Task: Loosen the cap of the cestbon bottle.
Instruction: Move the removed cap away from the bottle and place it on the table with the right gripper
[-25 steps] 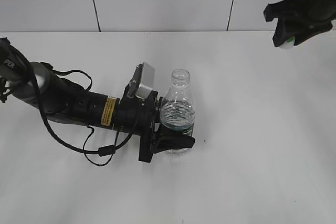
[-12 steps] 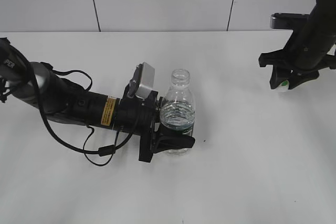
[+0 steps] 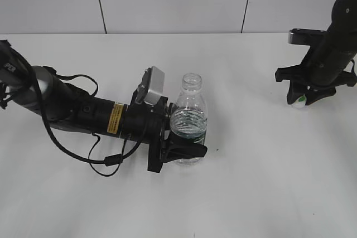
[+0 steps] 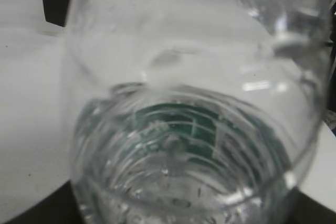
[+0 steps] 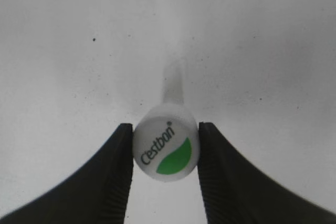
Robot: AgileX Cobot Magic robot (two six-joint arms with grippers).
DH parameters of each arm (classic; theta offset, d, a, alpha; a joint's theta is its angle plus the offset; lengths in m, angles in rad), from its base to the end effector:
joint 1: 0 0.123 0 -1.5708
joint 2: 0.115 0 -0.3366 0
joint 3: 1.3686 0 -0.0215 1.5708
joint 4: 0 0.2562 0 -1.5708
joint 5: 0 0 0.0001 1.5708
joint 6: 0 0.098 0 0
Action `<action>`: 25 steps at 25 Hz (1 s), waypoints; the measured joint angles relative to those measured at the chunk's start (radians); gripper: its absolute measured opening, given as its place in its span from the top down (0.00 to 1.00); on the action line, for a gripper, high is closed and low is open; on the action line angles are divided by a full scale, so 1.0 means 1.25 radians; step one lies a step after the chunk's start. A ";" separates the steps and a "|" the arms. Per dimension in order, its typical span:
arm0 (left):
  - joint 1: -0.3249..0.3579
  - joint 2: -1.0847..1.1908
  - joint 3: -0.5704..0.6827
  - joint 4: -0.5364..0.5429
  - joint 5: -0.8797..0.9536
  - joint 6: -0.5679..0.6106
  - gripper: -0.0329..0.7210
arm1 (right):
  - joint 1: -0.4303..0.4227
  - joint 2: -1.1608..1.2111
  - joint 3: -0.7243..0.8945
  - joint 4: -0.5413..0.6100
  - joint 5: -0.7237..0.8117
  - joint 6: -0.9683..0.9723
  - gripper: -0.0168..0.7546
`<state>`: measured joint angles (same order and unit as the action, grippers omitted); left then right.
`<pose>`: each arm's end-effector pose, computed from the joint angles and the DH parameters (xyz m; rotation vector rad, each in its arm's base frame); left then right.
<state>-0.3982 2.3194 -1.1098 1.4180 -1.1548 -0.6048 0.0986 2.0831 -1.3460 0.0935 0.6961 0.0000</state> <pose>0.3489 -0.2429 0.0903 1.4194 1.5090 -1.1793 0.4338 0.0488 0.1623 -0.0490 2.9180 0.1154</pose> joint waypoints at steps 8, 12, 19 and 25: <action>0.000 0.000 0.000 0.000 0.000 0.000 0.42 | 0.000 0.021 0.002 0.005 -0.020 0.000 0.60; 0.000 0.000 0.000 0.000 0.000 0.000 0.42 | 0.000 0.032 0.002 0.007 -0.021 0.000 0.60; 0.000 0.000 0.000 -0.001 0.000 0.000 0.42 | 0.000 0.032 0.002 0.010 -0.021 0.000 0.59; 0.000 0.000 0.000 -0.001 0.000 0.000 0.42 | 0.000 0.032 0.002 0.010 -0.020 0.000 0.48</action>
<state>-0.3982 2.3194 -1.1098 1.4172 -1.1548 -0.6048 0.0986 2.1226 -1.3440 0.1062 0.6706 0.0000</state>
